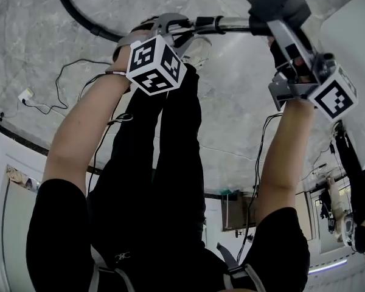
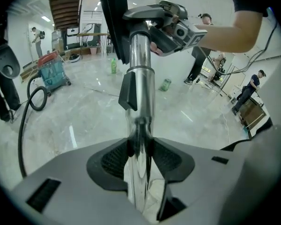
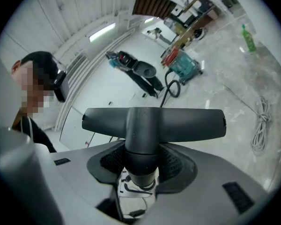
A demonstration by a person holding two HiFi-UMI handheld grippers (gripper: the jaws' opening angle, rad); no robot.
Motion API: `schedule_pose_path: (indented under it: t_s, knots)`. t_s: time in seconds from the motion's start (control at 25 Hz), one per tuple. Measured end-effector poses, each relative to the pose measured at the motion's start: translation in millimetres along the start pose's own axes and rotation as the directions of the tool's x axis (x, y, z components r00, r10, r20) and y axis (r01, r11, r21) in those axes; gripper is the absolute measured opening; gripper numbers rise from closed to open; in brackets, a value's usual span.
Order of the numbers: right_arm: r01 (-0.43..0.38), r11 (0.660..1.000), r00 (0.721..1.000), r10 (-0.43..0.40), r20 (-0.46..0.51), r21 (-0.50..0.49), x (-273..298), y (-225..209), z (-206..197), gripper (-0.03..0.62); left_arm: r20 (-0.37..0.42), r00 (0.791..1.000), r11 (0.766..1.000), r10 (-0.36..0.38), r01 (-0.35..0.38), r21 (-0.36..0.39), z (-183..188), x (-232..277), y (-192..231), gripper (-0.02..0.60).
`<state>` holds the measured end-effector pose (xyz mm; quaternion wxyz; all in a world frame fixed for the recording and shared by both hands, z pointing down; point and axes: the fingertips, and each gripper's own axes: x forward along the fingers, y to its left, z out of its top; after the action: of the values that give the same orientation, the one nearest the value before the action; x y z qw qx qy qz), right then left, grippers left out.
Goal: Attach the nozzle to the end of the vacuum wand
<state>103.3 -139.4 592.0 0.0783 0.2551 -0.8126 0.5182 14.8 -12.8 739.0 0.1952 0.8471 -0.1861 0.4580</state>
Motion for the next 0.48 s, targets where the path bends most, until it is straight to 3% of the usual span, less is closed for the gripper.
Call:
schedule_pose_path:
  t_s: [0.08, 0.16, 0.24, 0.36, 0.44, 0.48]
  knots:
    - [0.000, 0.993, 0.997, -0.009, -0.078, -0.116, 11.0, 16.0, -8.7, 0.193, -0.014, 1.000, 1.000, 0.012, -0.011, 0.010, -9.6, -5.5, -0.5, 0.166]
    - [0.055, 0.987, 0.995, -0.068, -0.077, -0.153, 20.6, 24.1, -11.8, 0.193, -0.018, 0.999, 0.999, 0.032, -0.032, -0.005, -17.3, -10.7, 3.8, 0.166]
    - [0.185, 0.980, 0.982, -0.186, -0.012, -0.077, 22.7, 19.8, -14.2, 0.193, -0.018, 0.999, 0.999, 0.045, -0.045, -0.026, -23.0, -15.9, 3.5, 0.164]
    - [0.402, 0.916, 0.912, -0.402, 0.086, 0.021, 15.0, 10.7, -23.2, 0.190, -0.026, 0.999, 0.999, 0.038, -0.039, -0.033, -30.3, -18.1, -5.0, 0.164]
    - [0.461, 0.887, 0.880, -0.459, 0.125, 0.010, 9.9, 12.6, -25.3, 0.190, -0.023, 1.000, 1.000, 0.021, -0.021, -0.012, -31.9, -18.1, -8.7, 0.163]
    - [0.461, 0.888, 0.880, -0.456, 0.134, -0.003, 8.5, 14.3, -26.4, 0.190, -0.019, 1.000, 1.000, 0.011, -0.011, 0.000, -32.6, -18.3, -9.7, 0.163]
